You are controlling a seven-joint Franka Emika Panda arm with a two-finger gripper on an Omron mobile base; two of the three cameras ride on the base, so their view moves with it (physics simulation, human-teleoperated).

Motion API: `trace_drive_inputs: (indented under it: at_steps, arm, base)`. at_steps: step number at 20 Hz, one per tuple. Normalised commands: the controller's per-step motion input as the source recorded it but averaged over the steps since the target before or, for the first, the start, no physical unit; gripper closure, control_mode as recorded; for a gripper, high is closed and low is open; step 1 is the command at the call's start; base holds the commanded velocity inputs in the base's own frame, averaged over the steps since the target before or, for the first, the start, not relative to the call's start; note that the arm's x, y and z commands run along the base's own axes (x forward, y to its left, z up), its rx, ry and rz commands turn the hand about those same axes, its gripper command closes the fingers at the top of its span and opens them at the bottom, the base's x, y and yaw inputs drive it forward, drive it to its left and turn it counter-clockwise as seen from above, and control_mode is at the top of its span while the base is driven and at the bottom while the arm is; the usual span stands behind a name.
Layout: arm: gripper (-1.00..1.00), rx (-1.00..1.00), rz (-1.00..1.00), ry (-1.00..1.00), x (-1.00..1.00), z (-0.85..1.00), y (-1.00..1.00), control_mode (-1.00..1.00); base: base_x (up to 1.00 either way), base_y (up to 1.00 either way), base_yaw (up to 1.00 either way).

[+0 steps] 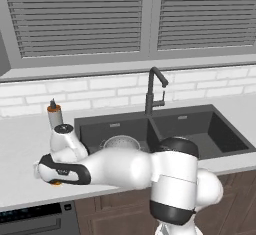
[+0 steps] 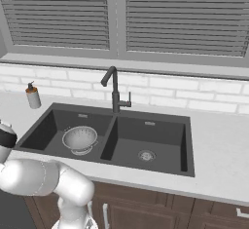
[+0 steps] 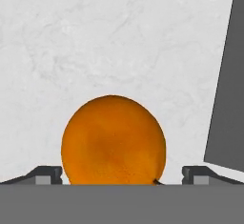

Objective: Put the colander in the sink, put the orange in the colander, and turn on the sink faucet and pour water over the colander.

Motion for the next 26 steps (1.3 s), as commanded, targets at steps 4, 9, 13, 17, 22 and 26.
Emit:
trace_drive_inputs:
  at_steps: [4, 9, 13, 17, 22, 26]
  arm:
    - [-1.00, 0.00, 0.00, 0.00, 0.02, -0.29, 0.00, -1.00]
    - [-1.00, 0.00, 0.00, 0.00, 0.06, -0.09, 0.05, -1.00]
    - [1.00, 0.00, 0.00, 0.00, 0.00, 0.00, 0.00, -1.00]
    - [1.00, 0.00, 0.00, 0.00, 0.00, 0.00, 0.00, -1.00]
    - [1.00, 0.00, 0.00, -0.01, 0.00, 0.00, -0.04, -1.00]
    - [1.00, 0.00, 0.00, -0.01, -0.03, 0.06, -0.57, -1.00]
  base:
    - [0.00, 0.00, 0.00]
    - [0.00, 0.00, 0.00]
    - [0.00, 0.00, 0.00]
    - [0.00, 0.00, 0.00]
    - [0.00, 0.00, 0.00]
    - [0.00, 0.00, 0.00]
